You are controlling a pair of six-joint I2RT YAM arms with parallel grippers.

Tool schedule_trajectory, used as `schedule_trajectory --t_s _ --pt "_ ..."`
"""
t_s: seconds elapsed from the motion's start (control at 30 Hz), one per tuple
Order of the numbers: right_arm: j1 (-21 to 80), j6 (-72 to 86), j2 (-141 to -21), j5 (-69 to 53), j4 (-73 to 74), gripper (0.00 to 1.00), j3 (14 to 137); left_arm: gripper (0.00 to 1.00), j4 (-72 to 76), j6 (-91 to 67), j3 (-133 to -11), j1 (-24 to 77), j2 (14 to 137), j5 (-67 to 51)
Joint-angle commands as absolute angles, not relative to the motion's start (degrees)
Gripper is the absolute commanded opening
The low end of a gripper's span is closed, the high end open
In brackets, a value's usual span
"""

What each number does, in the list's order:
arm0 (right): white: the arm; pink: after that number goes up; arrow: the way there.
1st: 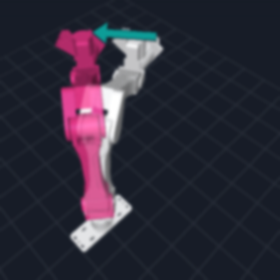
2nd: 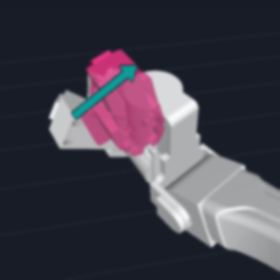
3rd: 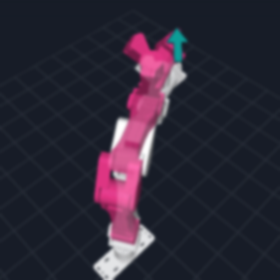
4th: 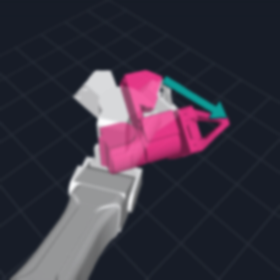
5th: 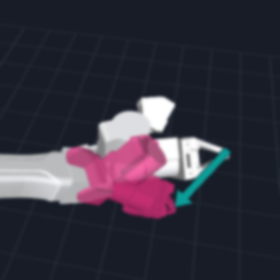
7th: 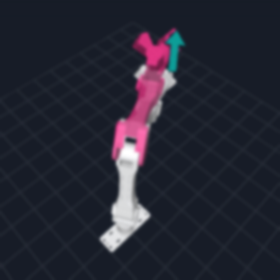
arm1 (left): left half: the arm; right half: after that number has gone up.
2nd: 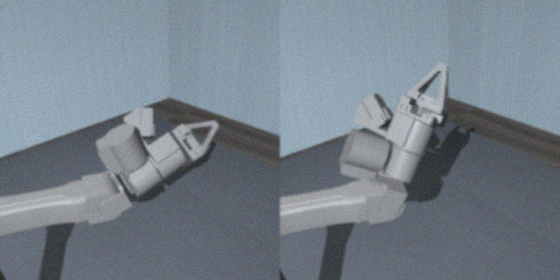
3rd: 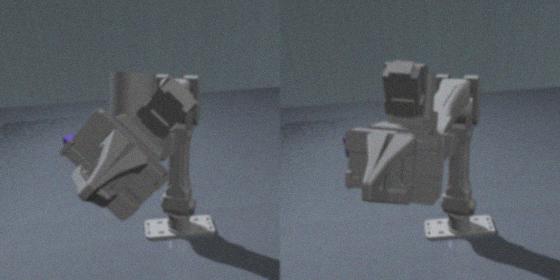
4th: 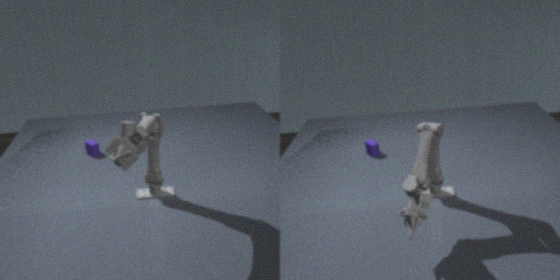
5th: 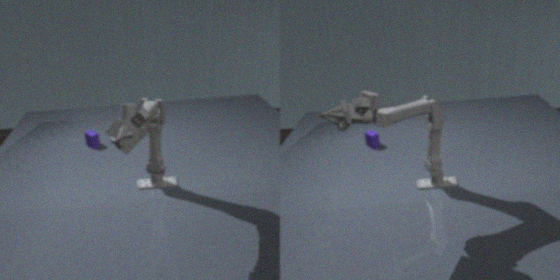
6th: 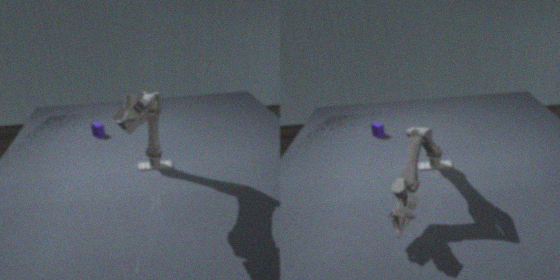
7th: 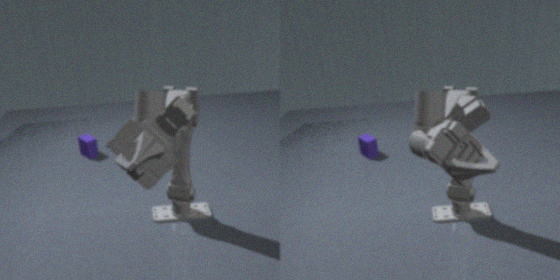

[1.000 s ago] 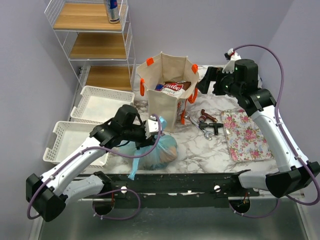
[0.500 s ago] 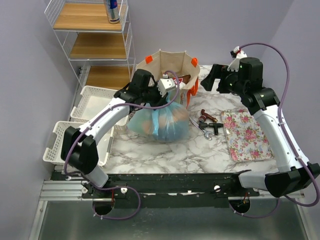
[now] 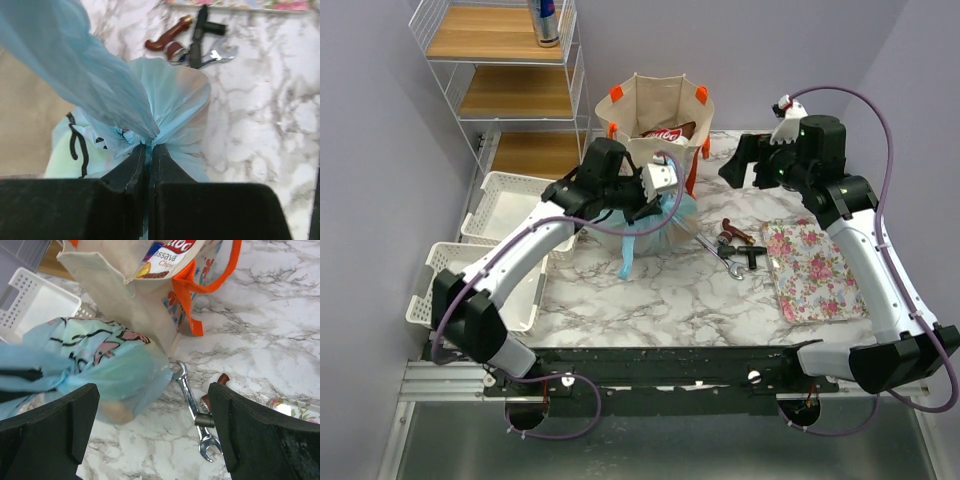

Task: Untie the knot of the grocery bags and take out the mixed food

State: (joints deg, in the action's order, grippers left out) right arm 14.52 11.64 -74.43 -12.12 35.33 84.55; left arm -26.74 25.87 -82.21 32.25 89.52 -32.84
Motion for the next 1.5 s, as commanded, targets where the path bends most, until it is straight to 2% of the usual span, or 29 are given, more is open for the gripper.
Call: schedule_trajectory --t_s 0.0,0.13,0.23,0.37,0.67,0.83,1.03,1.13,1.2,1.33,1.4,1.47 --pt "14.2 6.0 -71.9 -19.9 35.8 0.99 82.1 0.0 -29.4 31.3 -76.6 38.1 78.7 -40.4" --pt "14.2 0.8 -69.7 -25.2 37.2 0.99 77.5 0.0 -22.1 26.9 -70.5 40.2 76.2 -32.4" --pt "14.2 3.3 -67.3 -18.8 35.9 1.0 72.7 0.0 -18.2 20.9 -69.6 40.2 77.4 -27.2" --pt "14.2 1.0 -67.5 -13.1 38.5 1.0 72.4 0.0 -15.3 13.5 -68.3 40.5 77.9 -24.6" --pt "14.2 -6.7 -72.9 -5.8 41.6 1.0 72.7 0.0 -11.6 11.0 -63.8 45.0 77.3 -22.6" --pt "14.2 -10.4 -76.9 -9.4 43.9 1.0 76.2 0.0 -10.6 2.9 -64.0 44.6 78.6 -22.2" --pt "14.2 -15.3 -74.3 -25.3 45.0 1.0 76.3 0.01 -11.3 1.8 -63.0 44.8 80.0 -22.9" --pt "14.2 -17.7 -73.2 -29.0 46.9 1.0 76.2 0.13 -12.4 4.6 -61.5 44.8 78.3 -25.1" --pt "14.2 -18.7 -72.6 -30.2 47.5 1.0 76.0 0.41 -14.5 5.8 -61.9 44.7 77.0 -27.3" --pt "14.2 -19.4 -71.8 -34.4 47.7 1.0 75.9 0.78 -26.0 11.7 -66.5 43.0 73.5 -34.7" --pt "14.3 -20.0 -71.4 -37.6 47.6 1.0 75.3 0.88 -31.9 15.5 -68.1 39.8 71.3 -39.2" --pt "14.7 -19.7 -71.1 -39.1 46.1 1.0 74.4 0.9 -37.3 18.6 -70.1 34.1 70.6 -45.0"
